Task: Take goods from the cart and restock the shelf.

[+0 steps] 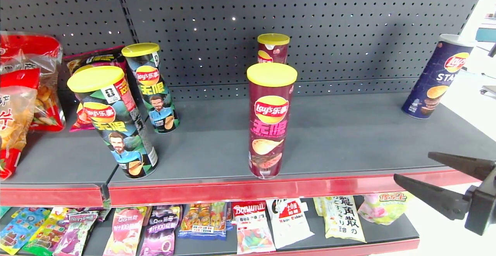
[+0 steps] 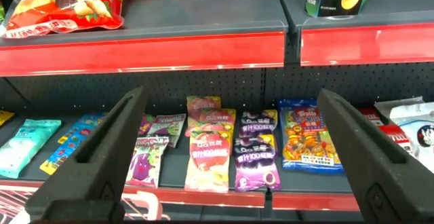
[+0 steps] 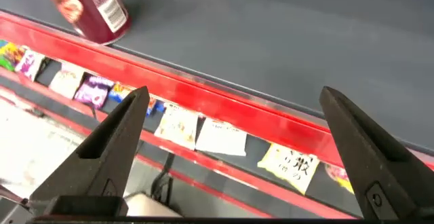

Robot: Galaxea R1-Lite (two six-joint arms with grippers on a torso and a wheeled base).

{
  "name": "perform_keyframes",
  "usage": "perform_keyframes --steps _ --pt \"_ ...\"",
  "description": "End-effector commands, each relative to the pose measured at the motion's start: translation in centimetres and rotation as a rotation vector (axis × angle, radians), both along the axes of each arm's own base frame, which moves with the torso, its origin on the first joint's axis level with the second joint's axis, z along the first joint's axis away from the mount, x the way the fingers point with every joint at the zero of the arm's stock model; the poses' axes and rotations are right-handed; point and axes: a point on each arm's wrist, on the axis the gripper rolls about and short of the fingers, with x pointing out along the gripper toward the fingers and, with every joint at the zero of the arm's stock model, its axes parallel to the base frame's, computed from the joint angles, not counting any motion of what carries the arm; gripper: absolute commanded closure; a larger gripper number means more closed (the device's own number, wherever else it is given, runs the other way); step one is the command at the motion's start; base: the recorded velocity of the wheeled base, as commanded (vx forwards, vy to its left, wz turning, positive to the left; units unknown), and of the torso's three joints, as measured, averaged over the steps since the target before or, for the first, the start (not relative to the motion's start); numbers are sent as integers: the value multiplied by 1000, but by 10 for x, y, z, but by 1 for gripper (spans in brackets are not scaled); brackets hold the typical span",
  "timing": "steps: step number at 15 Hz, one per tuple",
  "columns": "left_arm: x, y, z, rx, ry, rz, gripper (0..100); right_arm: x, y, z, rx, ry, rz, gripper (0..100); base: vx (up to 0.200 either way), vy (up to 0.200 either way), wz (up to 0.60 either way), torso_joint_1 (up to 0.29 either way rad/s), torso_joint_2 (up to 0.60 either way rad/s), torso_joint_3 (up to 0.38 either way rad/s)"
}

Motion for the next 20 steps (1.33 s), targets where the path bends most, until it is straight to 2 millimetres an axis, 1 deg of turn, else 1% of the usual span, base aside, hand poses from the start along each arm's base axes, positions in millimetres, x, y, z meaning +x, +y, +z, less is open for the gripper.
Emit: perform_keyframes --steps 1,3,5,6,7,8,9,12,13,15,16,18,19,20 --pt "0 0 0 -6 0 -1 0 -26 -13 5 41 -97 -20 0 0 0 0 0 0 0" --pt "0 0 0 -27 -4 -12 0 -51 -30 9 81 -201 -119 0 0 0 0 0 0 0" --pt "0 -1 0 -60 -7 -23 0 -76 -41 -5 111 -266 -205 0 0 0 0 0 0 0" --pt "0 -1 -1 -69 -6 -24 0 -91 -45 -18 114 -303 -223 0 0 0 0 0 0 0" --pt "0 -1 0 -65 -7 -24 0 -99 -47 -29 109 -327 -231 0 0 0 0 0 0 0" --pt "0 -1 0 -56 -6 -26 0 -111 -50 -50 72 -351 -272 0 0 0 0 0 0 0" --pt "0 -1 0 -42 -4 -26 0 -119 -52 -64 49 -326 -340 0 0 0 0 0 0 0" --pt "0 -1 0 -69 -6 -37 0 -144 -54 -85 5 -219 -429 0 0 0 0 0 0 0" --pt "0 -1 0 -77 -7 -37 0 -145 -54 -88 -3 -208 -456 0 0 0 0 0 0 0" --pt "0 -1 -1 -86 -6 -41 0 -145 -54 -95 -33 -188 -597 0 0 0 0 0 0 0" --pt "0 -2 -1 -89 -5 -80 0 -142 -53 -115 -41 -171 -621 0 0 0 0 0 0 0" --pt "0 -2 -1 -117 -6 -98 0 -142 -51 -117 -4 -211 -457 0 0 0 0 0 0 0" --pt "1 -2 -2 -163 -5 -98 0 -142 -49 -117 -23 -233 -386 0 0 0 0 0 0 0" --pt "1 -2 -3 -178 -5 -98 0 -142 -49 -117 -27 -234 -385 0 0 0 0 0 0 0"
